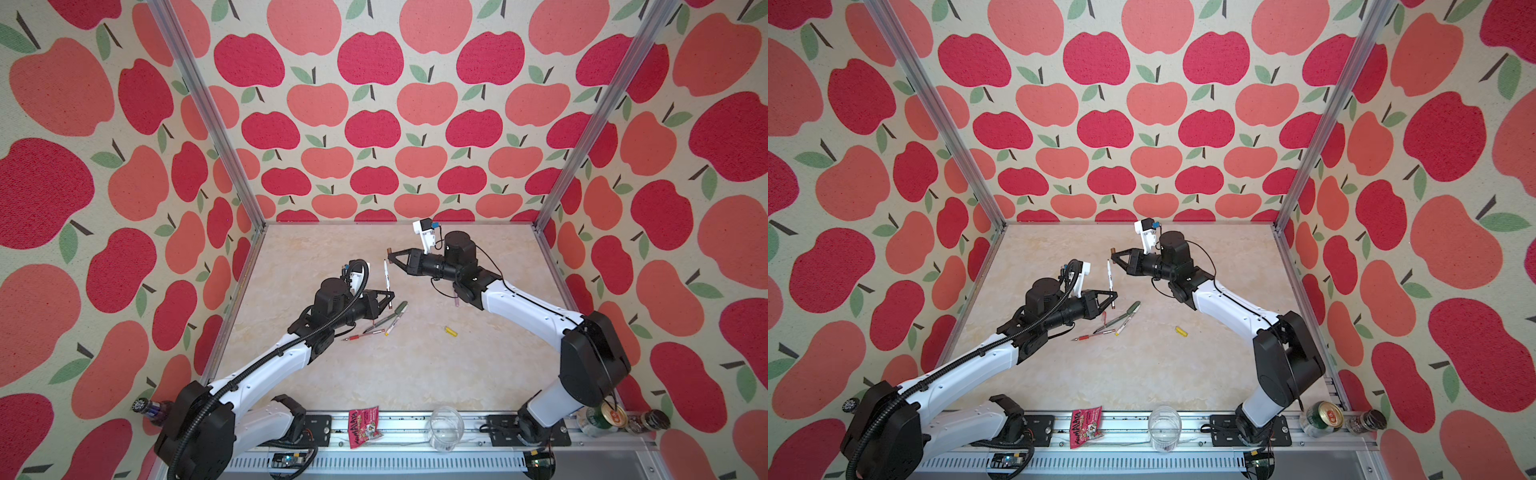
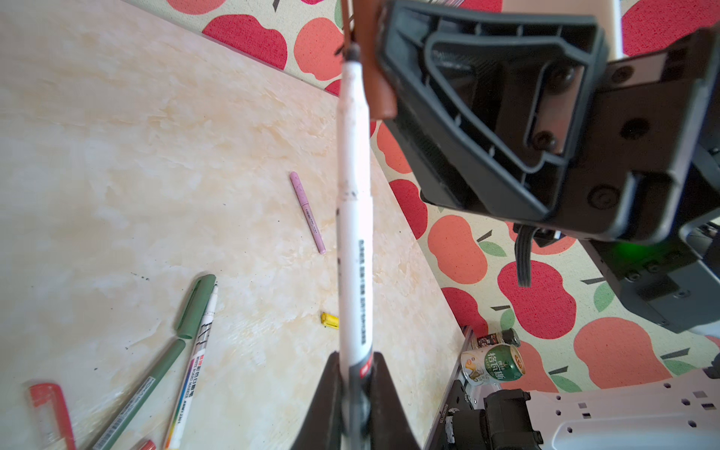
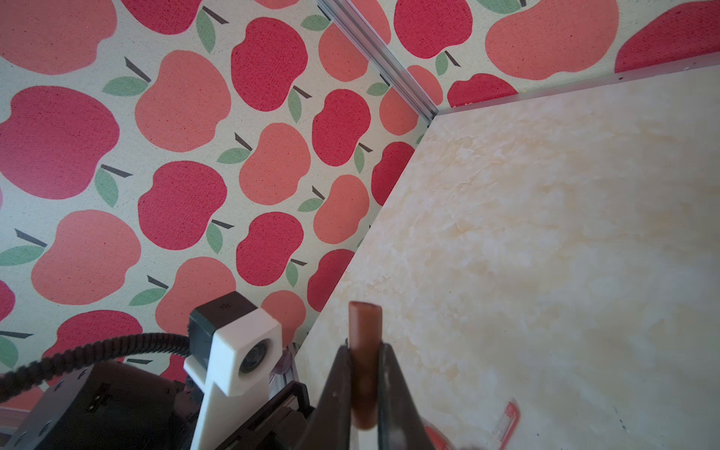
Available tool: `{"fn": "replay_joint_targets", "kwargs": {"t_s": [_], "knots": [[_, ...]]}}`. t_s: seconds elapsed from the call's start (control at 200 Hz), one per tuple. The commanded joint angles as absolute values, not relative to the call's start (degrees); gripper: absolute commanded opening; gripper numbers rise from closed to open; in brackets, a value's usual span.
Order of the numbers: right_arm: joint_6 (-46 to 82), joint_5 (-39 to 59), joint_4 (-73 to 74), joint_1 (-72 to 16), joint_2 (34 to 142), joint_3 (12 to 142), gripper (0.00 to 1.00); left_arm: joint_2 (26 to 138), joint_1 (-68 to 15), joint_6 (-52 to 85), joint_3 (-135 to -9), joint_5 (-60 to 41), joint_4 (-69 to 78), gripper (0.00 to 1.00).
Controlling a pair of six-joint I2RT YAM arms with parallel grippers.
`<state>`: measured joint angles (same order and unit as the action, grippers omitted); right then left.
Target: Insert the pens into the pen caps
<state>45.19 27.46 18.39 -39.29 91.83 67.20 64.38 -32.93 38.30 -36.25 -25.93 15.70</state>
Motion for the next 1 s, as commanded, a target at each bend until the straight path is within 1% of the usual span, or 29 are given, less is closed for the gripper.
{"fn": "replay_joint_targets", "kwargs": {"t_s": [0.0, 0.285, 0.996], "knots": [[47.2, 27.0, 20.0, -38.7, 91.0, 69.8, 0.07, 62.6, -34.3, 34.9, -36.4, -23.9, 13.2, 0.07], [53.8, 28.9, 25.4, -38.8, 92.8, 69.3, 0.07, 62.6, -36.4, 33.4, -37.4, -21.8, 13.0, 0.07], [53.4, 29.1, 24.5, -38.7, 95.1, 67.7, 0.07, 62.6, -36.5, 32.3, -39.1, -21.2, 11.7, 0.07]]}}
